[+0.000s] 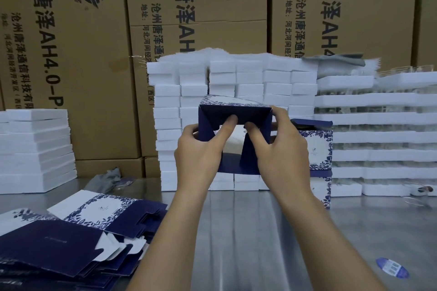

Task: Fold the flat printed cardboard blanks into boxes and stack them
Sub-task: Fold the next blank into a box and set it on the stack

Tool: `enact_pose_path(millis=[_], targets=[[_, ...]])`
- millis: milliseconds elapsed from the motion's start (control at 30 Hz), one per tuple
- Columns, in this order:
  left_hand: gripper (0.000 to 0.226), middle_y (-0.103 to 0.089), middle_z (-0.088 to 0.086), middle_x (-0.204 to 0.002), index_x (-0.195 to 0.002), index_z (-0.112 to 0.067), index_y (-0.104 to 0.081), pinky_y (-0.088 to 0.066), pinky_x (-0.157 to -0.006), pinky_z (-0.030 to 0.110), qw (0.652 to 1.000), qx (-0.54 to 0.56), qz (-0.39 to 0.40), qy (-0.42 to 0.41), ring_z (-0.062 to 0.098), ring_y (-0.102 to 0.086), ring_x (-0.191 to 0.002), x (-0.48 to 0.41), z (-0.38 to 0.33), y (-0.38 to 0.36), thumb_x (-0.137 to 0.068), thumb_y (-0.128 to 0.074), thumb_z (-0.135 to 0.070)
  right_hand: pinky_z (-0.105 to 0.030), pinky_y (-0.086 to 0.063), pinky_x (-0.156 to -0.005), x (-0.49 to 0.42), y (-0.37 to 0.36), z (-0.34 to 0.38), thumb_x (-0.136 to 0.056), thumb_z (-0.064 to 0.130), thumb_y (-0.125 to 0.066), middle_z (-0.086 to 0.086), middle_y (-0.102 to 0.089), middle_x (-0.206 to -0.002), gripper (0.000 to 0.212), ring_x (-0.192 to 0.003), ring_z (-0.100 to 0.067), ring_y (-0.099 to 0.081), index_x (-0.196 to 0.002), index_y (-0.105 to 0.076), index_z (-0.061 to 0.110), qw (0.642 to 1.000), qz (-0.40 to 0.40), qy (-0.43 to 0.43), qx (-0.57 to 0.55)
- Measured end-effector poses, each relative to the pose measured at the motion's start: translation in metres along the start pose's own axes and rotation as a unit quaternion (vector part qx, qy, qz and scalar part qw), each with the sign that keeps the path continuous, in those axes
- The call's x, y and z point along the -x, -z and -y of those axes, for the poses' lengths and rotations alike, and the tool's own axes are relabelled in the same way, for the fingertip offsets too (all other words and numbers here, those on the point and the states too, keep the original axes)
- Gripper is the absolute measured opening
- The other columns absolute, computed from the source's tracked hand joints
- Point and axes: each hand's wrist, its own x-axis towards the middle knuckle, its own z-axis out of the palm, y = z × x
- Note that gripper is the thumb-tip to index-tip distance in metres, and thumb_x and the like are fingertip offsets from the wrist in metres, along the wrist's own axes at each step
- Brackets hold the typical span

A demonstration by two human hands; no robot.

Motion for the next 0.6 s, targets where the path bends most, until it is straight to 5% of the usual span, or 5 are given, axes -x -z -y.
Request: enact_pose_path(millis=[167, 300, 433, 600], targets=[[0.057, -0.072, -0.014, -0.079, -0.091, -0.03, -0.067, -0.046, -0.063, 0.027, 0.998, -0.017, -0.052, -0.039, 0.001, -0.065, -0.07, 0.0031, 0.0005, -0.0078, -0.065, -0.079, -0.079, -0.047, -0.054, -0.083, 0.0025, -0.0043, 0.0003, -0.103, 0.05, -0.056, 0.016, -0.066, -0.117, 0.03, -0.1, -0.016, -0.06, -0.132, -0.053, 0.04, 0.999, -0.037, 0.017, 0.015], [0.042, -0.072, -0.006, -0.075, -0.089, -0.028, -0.066, -0.052, -0.063, 0.036, 0.995, -0.024, -0.069, -0.06, 0.016, -0.069, -0.074, 0.0057, 0.0015, -0.0102, -0.078, -0.076, -0.067, -0.043, -0.053, -0.072, 0.0039, -0.0066, 0.001, -0.104, 0.043, -0.059, 0.017, -0.064, -0.113, 0.031, -0.092, -0.017, -0.059, -0.134, -0.05, 0.044, 0.996, -0.074, 0.035, 0.043], [0.025, -0.072, -0.008, -0.077, -0.087, -0.029, -0.066, -0.048, -0.064, 0.03, 0.997, -0.025, -0.042, -0.052, 0.012, -0.068, -0.073, 0.0062, -0.0001, -0.0068, -0.077, -0.075, -0.051, -0.037, -0.046, -0.067, 0.0027, -0.0057, -0.0024, -0.101, 0.039, -0.063, 0.017, -0.063, -0.108, 0.039, -0.087, -0.015, -0.06, -0.135, -0.047, 0.044, 0.996, -0.07, 0.034, 0.04], [0.036, -0.075, -0.008, -0.085, -0.098, -0.027, -0.071, -0.06, -0.071, 0.033, 0.998, 0.008, 0.052, -0.018, 0.012, -0.073, -0.083, 0.0054, -0.0068, -0.0018, -0.07, -0.079, -0.048, -0.038, -0.049, -0.072, 0.0024, -0.0046, -0.0017, -0.092, 0.059, -0.063, 0.019, -0.064, -0.112, 0.047, -0.094, -0.003, -0.06, -0.134, -0.045, 0.05, 0.999, -0.036, 0.024, 0.01]])
